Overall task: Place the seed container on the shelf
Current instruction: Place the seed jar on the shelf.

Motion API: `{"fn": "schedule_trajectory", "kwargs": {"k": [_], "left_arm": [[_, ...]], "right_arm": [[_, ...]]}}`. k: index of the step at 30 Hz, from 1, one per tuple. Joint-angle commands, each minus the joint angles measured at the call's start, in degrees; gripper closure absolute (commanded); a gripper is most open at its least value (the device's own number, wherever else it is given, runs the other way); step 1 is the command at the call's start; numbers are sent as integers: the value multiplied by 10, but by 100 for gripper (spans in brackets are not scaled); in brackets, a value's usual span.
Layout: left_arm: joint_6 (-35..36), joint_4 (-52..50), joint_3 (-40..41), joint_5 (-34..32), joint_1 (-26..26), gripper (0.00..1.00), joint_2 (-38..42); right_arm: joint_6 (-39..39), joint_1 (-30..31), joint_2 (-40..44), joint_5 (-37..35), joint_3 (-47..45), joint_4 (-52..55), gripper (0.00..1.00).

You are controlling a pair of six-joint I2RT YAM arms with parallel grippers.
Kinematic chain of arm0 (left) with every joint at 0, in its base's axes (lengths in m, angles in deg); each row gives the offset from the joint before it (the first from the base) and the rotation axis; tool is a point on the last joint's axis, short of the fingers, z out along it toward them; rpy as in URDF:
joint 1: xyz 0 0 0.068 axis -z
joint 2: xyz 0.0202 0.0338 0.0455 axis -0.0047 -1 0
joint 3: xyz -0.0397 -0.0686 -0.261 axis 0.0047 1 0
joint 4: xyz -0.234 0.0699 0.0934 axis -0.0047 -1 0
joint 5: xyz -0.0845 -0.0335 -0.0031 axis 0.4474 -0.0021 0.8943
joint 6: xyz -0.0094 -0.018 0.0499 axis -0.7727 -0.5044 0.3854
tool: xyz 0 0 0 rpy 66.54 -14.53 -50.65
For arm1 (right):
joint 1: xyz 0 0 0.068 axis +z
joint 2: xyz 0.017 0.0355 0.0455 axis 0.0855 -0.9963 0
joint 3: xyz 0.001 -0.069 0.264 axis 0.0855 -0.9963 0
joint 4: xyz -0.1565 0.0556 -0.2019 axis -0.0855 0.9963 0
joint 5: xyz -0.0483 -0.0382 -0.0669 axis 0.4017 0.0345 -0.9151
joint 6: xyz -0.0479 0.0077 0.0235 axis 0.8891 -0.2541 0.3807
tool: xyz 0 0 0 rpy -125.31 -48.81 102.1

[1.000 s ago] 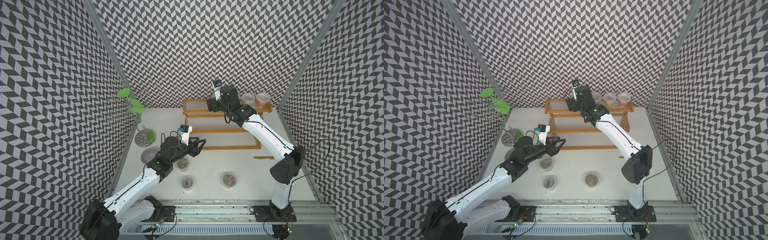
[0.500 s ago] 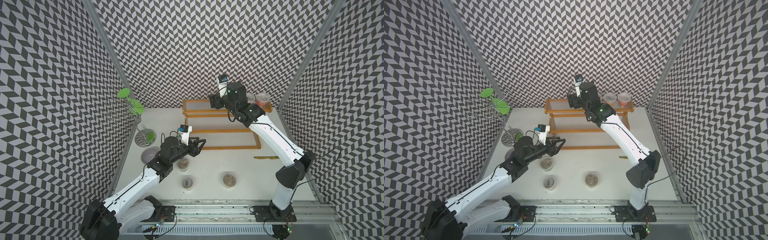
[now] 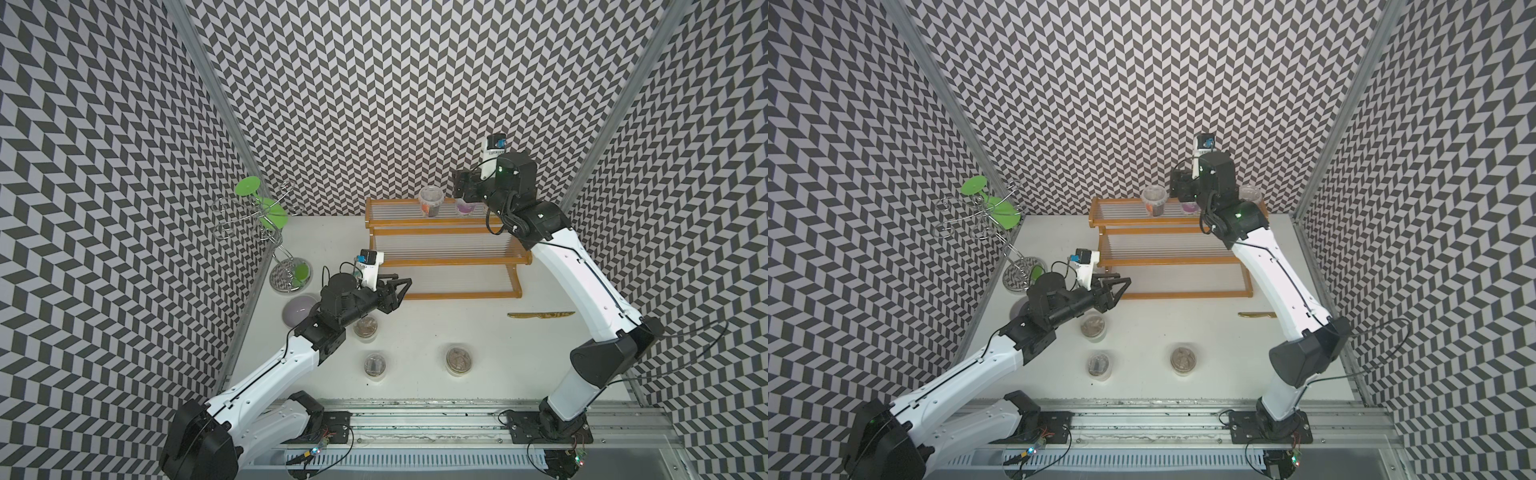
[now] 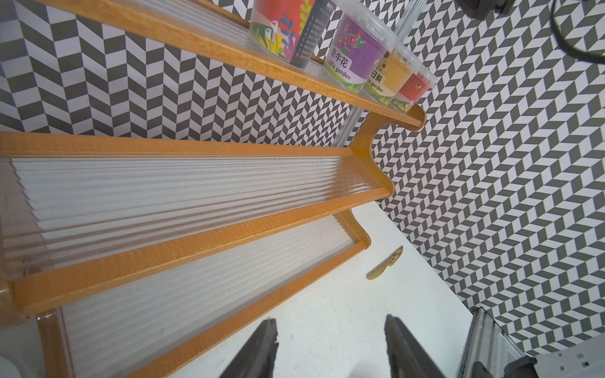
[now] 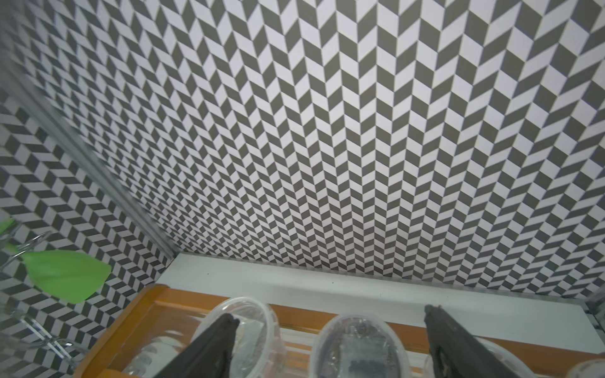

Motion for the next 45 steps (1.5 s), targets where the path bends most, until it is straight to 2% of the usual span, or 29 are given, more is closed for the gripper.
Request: {"fn": "schedule_trajectory", "kwargs": {"k": [1,37,45], "left_arm": [[6,-5,-11,-2,2,43,13],[4,2,-7,-1,3,43,6],[3,1,-7,1,3,44,5]], "right_arm": [[-28,-11,0,24,-6,16,10],[-15,-16,-20,84,-21,28,11],[-13,-16,-29,73,-23,34,11]]}}
